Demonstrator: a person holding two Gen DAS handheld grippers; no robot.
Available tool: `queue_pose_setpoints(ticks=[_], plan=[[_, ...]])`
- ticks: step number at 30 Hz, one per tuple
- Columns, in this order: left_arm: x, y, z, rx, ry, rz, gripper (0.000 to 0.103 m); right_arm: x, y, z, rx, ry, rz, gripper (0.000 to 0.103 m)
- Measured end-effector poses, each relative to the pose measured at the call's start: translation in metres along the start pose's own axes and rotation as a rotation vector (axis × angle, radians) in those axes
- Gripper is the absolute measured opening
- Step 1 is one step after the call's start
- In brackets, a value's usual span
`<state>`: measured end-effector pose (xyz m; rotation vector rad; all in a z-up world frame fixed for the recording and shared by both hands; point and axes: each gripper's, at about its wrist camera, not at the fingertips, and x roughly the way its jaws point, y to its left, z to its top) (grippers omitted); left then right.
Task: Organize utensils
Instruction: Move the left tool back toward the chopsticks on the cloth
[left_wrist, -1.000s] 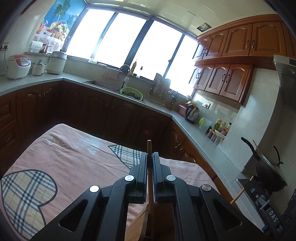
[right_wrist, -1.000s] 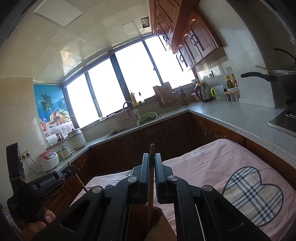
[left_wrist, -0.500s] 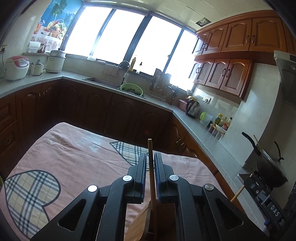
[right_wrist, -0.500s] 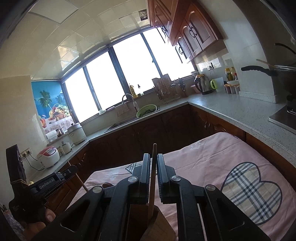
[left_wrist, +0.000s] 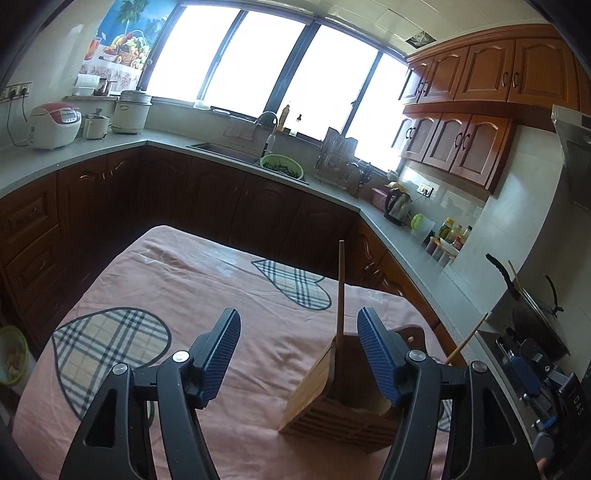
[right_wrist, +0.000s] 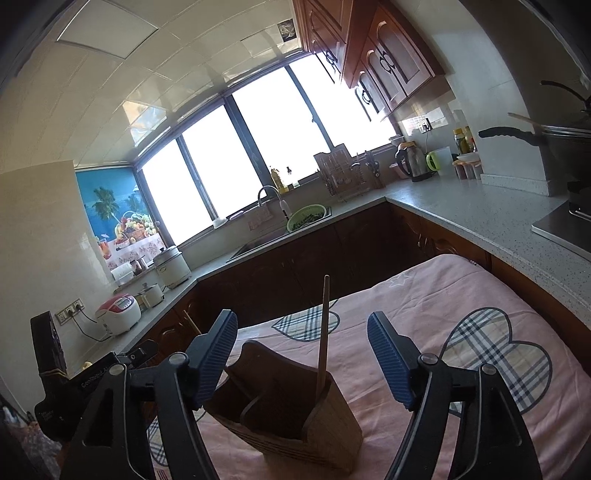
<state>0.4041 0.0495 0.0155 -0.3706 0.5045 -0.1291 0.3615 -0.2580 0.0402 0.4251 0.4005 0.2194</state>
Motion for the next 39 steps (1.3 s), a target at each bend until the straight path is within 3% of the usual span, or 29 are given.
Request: queue_pose_setpoints(ticks=[7,17,28,39], plan=[[-0.054,0.016,-0.024,-0.007,0.085,0.028,0.066,-0.044,0.005,-0.016,-0.020,0.044,0.011,0.083],[-0.103,0.016,-0.052,-0.010,0.192,0.027,0.066,-0.097,0.005,-0.047,-0.068,0.110,-0.028,0.083],[-0.124,0.002,-0.083,0.013,0.255,0.003,0.066,-0.129,-0.005,-0.087,-0.090,0.182,-0.090,0.083],[-0.113,-0.009,-0.104,0.041,0.299,-0.010,0.066,-0.136,-0.012,-0.115,-0.102,0.236,-0.110,0.082]])
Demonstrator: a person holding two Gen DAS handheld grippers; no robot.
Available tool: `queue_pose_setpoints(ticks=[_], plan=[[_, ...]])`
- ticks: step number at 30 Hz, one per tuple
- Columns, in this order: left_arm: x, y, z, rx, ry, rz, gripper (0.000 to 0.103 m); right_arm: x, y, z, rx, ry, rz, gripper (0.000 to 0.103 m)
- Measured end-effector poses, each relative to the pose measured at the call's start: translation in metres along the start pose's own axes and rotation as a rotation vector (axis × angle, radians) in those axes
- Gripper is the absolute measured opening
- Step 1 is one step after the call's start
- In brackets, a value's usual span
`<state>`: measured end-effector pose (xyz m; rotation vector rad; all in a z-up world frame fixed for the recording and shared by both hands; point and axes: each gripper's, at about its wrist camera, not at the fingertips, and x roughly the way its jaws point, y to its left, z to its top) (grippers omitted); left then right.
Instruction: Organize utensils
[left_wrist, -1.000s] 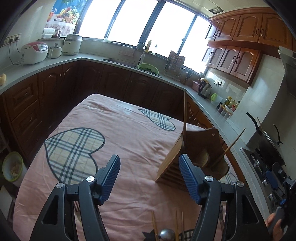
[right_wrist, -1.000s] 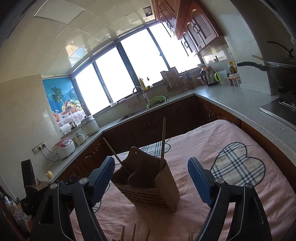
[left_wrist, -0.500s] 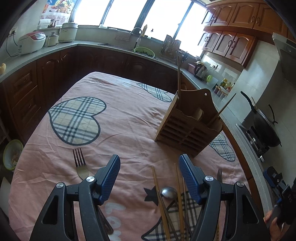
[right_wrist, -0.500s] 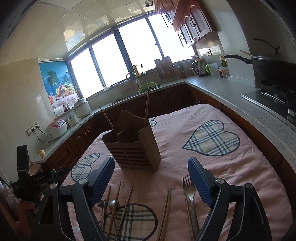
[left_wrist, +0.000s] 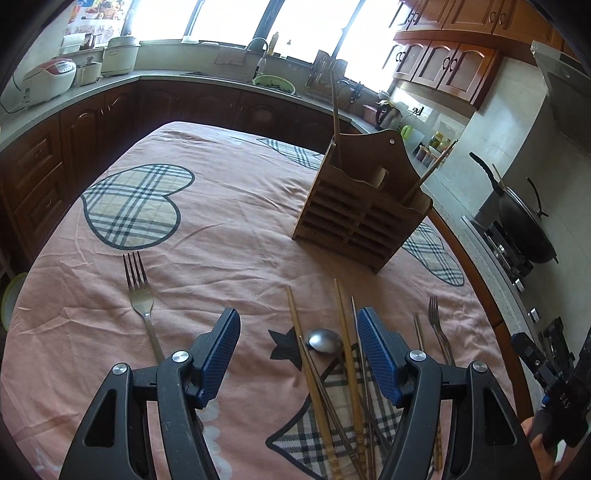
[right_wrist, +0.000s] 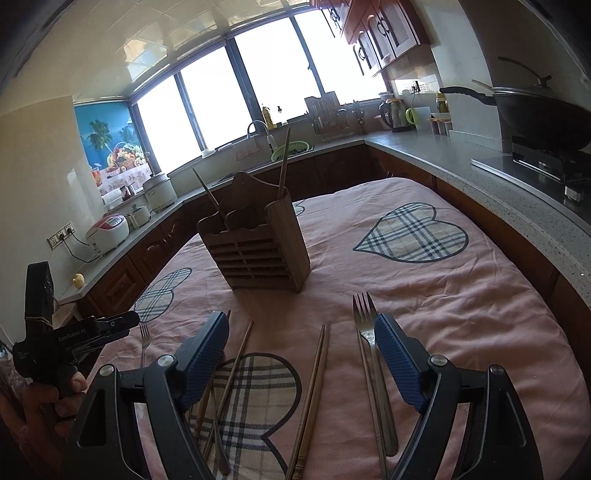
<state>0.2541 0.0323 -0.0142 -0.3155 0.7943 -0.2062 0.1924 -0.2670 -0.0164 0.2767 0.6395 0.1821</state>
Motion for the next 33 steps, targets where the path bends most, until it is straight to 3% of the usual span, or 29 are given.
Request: queue_pose_setpoints(ticks=[15,23,25,33], plan=[[0.030,-0.019,0.006,0.036,0.063,0.007,0.065,0.025,-0.006,-0.006,-0.007,0.096,-0.017,0.053],[0.051,-0.030,0.008,0.060,0.108,0.017,0.065,0.045,-0.011,-0.008,-0.011,0.160,-0.023,0.049],[0.058,-0.032,0.009,0.066,0.120,0.022,0.065,0.052,-0.012,-0.010,-0.009,0.186,-0.025,0.040],[0.088,-0.043,0.020,0.098,0.166,0.050,0.064,0.084,-0.014,-0.015,-0.009,0.279,-0.029,0.024]])
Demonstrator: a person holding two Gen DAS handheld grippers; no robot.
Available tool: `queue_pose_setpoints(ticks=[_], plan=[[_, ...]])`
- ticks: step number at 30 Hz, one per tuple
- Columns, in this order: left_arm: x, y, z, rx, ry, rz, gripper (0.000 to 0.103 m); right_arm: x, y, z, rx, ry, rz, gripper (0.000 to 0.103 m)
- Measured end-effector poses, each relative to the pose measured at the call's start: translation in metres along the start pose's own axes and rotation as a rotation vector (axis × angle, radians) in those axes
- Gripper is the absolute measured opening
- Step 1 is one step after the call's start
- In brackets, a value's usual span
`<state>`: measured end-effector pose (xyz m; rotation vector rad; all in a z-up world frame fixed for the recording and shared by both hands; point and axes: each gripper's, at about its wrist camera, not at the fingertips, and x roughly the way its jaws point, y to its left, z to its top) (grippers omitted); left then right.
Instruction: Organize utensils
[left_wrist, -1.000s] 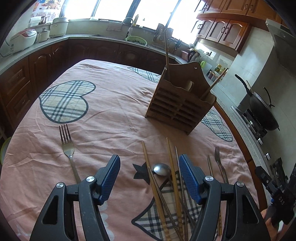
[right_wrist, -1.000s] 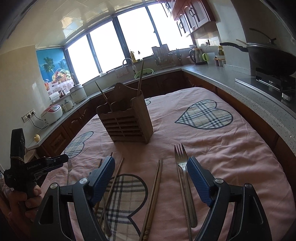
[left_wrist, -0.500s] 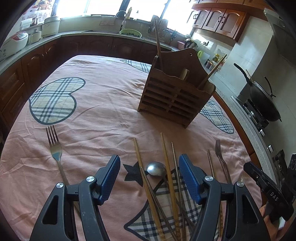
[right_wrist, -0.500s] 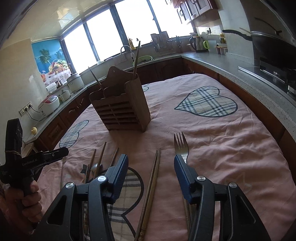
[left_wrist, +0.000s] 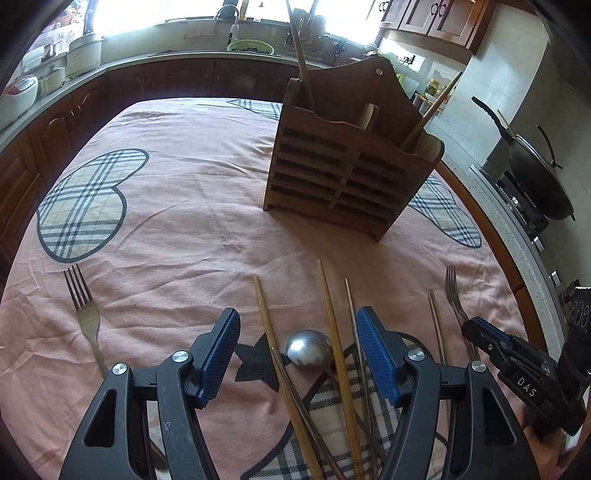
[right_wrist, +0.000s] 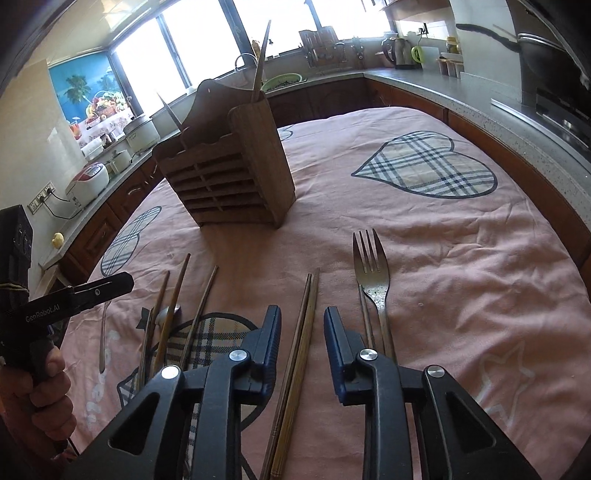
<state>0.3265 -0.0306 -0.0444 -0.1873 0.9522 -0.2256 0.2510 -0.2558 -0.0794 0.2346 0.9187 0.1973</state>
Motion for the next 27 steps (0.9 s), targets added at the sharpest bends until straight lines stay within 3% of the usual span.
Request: queue_pose_setpoints(ticks=[13,18,23,27], plan=[[0.048,-0.010,0.021,0.025,0.081,-0.001,0.057,0.035,-0.004,0.014,-0.022,0.088,-0.023,0.016],[0.067,-0.015,0.027,0.034,0.113,-0.008,0.048,0.046,-0.006,0.015,-0.024,0.119,-0.030,0.013],[0.090,-0.022,0.030,0.057,0.167,-0.031,0.026,0.052,-0.005,0.022,-0.043,0.135,-0.034,0.012],[0.098,-0.025,0.033,0.063,0.175,-0.041,0.020,0.058,-0.005,0.025,-0.057,0.154,-0.039,0.010]])
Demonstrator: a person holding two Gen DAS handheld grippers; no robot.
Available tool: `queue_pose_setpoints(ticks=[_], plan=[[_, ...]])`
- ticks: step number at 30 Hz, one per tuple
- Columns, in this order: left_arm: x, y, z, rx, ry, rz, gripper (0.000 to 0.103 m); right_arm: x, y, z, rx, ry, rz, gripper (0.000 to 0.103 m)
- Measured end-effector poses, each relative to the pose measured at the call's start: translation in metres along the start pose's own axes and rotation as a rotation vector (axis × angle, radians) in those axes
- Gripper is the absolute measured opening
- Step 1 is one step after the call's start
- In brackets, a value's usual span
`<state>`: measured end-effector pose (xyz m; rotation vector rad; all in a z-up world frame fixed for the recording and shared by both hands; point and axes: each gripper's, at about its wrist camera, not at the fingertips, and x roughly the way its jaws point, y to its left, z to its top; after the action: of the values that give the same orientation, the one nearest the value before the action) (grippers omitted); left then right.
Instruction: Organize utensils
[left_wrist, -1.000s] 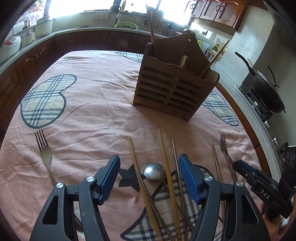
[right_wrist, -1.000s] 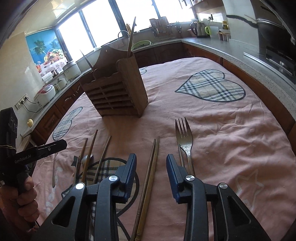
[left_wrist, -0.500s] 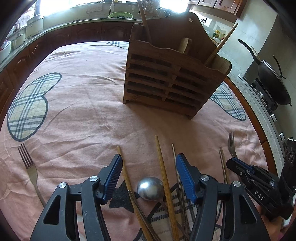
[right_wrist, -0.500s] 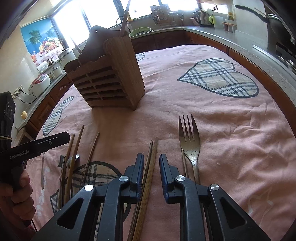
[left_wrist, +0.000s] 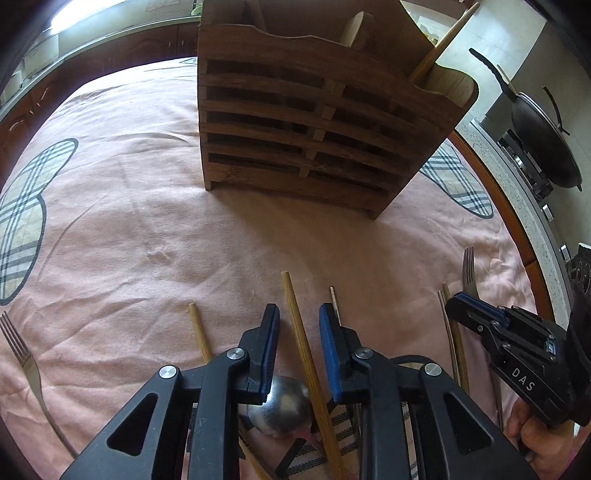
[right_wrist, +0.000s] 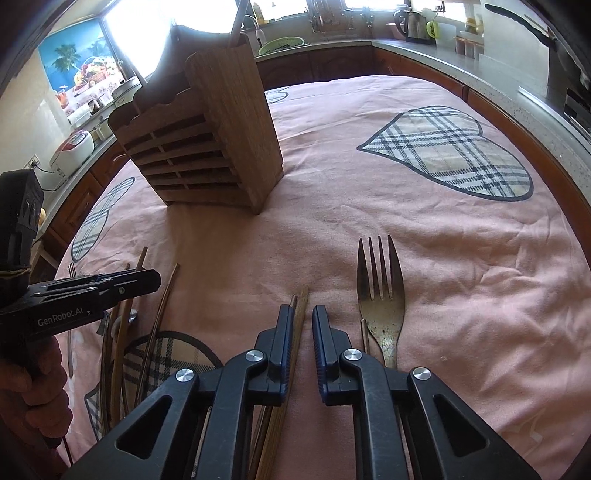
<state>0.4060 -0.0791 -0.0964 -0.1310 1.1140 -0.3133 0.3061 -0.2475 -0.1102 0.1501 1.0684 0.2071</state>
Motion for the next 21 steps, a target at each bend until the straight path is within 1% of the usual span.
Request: queue_pose_setpoints(ticks=[2,4,7,10,12,15,19,21], plan=[[0.002,0.002,0.001,-0.008,0.004,-0.014,0.018,0.001,0.001,0.001,-0.013,0.014,-0.008,0.010],[0.003,0.003,0.002,-0.012,0.007,-0.022,0.017,0.001,0.000,-0.001,-0.024,0.020,-0.012,0.007],[0.005,0.004,0.003,-0.019,0.007,-0.033,0.016,0.001,-0.003,-0.002,-0.022,0.034,-0.007,0.007],[0.003,0.006,0.004,-0.015,0.006,-0.036,0.015,0.005,0.002,0.002,-0.040,0.043,-0.035,0.007],[0.003,0.006,0.004,-0.015,0.009,-0.042,0.008,0.008,0.005,0.006,-0.050,0.039,-0.047,0.008],[0.000,0.009,0.003,-0.025,0.003,-0.058,0.008,0.010,0.004,0.008,-0.042,0.034,-0.035,0.008],[-0.015,0.010,-0.001,-0.030,-0.036,-0.061,0.007,0.006,0.001,0.006,-0.019,0.019,-0.015,0.006],[-0.026,0.010,-0.005,-0.033,-0.059,-0.067,0.007,0.000,0.001,0.004,0.002,0.002,0.019,0.006]])
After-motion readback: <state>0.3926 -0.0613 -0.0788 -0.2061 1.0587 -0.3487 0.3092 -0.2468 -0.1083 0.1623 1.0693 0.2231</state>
